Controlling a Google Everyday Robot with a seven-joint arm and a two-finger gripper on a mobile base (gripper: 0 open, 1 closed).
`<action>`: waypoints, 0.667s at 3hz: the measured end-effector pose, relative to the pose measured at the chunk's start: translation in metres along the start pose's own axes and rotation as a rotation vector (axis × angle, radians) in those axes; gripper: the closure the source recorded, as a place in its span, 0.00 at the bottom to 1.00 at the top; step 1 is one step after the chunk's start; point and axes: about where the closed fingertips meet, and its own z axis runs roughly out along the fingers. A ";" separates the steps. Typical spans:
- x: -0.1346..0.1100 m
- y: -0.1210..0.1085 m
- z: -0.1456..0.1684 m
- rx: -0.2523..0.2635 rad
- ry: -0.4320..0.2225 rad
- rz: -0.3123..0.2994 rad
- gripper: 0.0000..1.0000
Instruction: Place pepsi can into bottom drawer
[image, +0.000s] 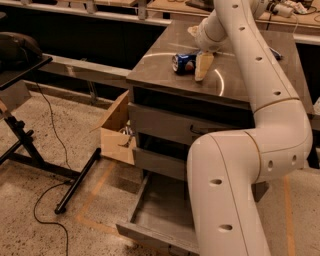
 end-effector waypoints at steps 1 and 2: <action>0.001 -0.002 0.006 0.007 0.013 -0.004 0.00; 0.000 -0.005 0.008 0.017 0.013 -0.014 0.17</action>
Offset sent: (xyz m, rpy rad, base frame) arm 0.0961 -0.0234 0.0518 -0.0174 -0.0387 0.0094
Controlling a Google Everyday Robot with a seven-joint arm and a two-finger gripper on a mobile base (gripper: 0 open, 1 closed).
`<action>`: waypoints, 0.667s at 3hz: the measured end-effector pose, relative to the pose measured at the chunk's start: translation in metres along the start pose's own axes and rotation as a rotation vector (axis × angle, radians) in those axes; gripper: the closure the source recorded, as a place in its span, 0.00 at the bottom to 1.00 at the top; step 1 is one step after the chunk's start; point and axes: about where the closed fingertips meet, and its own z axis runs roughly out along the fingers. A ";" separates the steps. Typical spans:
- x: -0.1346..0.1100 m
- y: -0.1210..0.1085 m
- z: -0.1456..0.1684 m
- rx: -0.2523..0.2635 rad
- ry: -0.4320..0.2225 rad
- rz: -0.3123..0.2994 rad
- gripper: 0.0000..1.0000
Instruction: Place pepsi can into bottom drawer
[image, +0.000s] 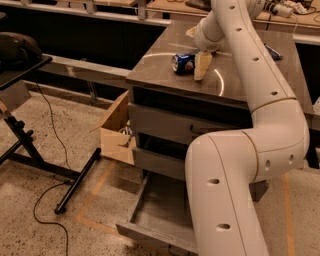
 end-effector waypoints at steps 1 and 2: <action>0.000 -0.001 -0.001 0.000 -0.001 -0.001 0.48; -0.002 0.003 0.001 -0.011 -0.011 -0.015 0.71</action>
Offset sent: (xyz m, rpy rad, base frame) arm 0.0840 -0.0254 0.0501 -0.0067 0.0181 0.0559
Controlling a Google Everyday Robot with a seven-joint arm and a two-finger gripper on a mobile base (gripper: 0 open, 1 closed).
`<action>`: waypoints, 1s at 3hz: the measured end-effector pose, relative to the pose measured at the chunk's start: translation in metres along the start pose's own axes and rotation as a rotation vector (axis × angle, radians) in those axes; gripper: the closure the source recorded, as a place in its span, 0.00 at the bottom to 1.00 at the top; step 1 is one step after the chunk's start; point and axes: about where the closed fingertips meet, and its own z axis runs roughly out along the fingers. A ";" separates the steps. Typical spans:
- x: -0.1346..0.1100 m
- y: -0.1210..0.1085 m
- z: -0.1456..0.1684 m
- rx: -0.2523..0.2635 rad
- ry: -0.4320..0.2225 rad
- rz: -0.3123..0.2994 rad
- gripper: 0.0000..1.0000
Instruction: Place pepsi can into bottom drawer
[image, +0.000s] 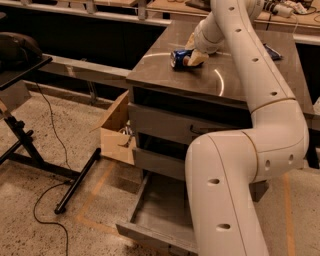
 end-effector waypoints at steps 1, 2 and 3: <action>-0.005 0.003 0.001 -0.010 -0.017 -0.017 0.95; -0.005 -0.005 -0.021 0.026 -0.052 -0.008 1.00; 0.003 -0.022 -0.084 0.121 -0.098 0.009 1.00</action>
Offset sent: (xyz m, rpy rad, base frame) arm 0.0464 -0.0350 0.0964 0.1029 -0.0675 0.0445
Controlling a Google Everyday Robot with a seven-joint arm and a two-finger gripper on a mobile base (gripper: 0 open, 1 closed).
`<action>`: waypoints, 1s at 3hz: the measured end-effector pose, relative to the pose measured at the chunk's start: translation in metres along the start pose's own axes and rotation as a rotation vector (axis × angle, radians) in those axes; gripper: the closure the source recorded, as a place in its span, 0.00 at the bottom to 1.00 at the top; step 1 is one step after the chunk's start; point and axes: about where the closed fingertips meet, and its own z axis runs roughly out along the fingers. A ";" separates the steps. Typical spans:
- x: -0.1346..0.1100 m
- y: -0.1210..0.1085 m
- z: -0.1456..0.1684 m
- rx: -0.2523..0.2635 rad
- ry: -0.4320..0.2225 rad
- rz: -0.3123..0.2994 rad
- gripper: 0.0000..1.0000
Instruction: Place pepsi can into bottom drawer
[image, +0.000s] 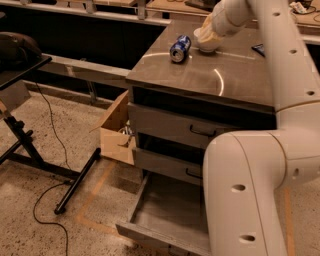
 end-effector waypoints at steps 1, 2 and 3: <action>0.002 -0.015 -0.055 0.064 -0.018 0.010 1.00; 0.000 -0.023 -0.078 0.096 -0.023 0.017 0.83; -0.001 -0.020 -0.079 0.096 -0.059 0.090 0.59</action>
Offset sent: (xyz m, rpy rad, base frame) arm -0.0543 -0.0451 0.1028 0.0769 -0.1238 -0.0389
